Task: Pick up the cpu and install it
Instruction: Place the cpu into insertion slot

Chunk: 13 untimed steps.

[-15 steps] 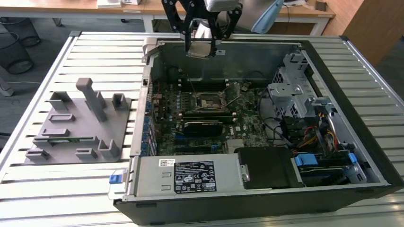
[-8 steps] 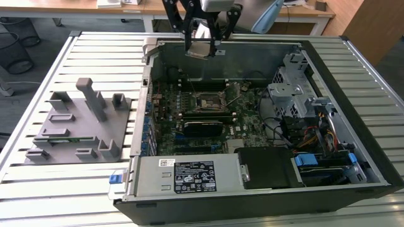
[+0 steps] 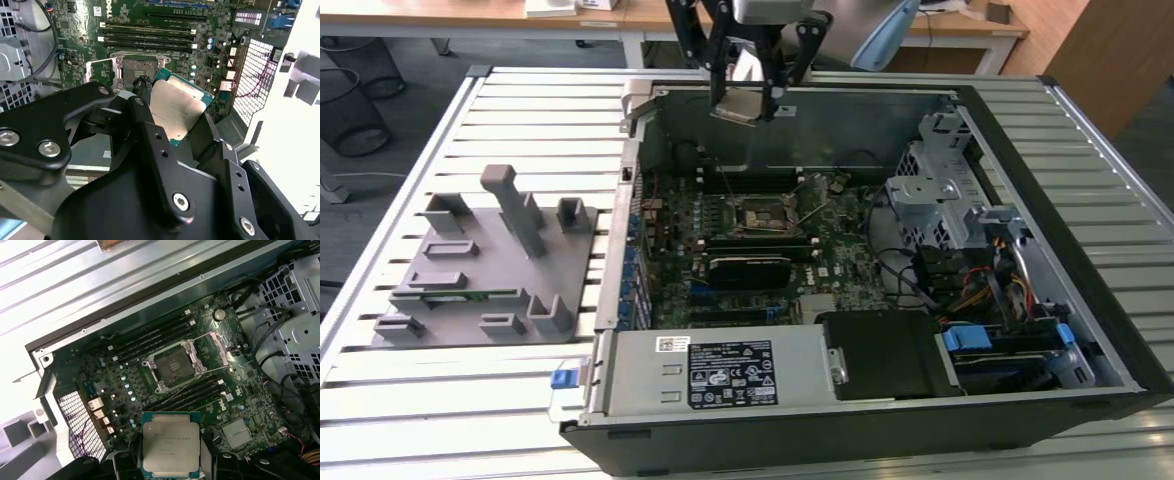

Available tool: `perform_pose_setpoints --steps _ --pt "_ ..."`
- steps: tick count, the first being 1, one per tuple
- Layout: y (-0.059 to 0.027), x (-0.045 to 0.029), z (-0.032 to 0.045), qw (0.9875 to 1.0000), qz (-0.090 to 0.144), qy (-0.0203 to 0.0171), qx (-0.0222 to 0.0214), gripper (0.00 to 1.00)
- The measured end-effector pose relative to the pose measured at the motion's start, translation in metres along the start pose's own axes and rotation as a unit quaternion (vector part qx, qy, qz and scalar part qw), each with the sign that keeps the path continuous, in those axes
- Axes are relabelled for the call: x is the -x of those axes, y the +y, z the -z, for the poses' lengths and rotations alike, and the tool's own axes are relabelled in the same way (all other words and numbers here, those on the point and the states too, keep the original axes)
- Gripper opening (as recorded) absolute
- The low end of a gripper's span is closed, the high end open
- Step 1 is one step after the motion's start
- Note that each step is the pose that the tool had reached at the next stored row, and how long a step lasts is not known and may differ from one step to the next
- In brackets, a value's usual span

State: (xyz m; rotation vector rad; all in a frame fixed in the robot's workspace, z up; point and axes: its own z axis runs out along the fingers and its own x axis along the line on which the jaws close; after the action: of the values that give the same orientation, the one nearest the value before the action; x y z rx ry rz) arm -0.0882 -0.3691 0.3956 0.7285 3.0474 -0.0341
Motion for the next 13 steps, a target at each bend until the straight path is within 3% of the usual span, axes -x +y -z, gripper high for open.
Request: perform_pose_setpoints --steps 5,13 --pt "0.0004 -0.0002 0.0 0.9996 -0.029 -0.0001 -0.0016 0.54" --pt "0.0005 -0.0003 -0.0004 0.9977 -0.068 0.0004 -0.0025 0.54"
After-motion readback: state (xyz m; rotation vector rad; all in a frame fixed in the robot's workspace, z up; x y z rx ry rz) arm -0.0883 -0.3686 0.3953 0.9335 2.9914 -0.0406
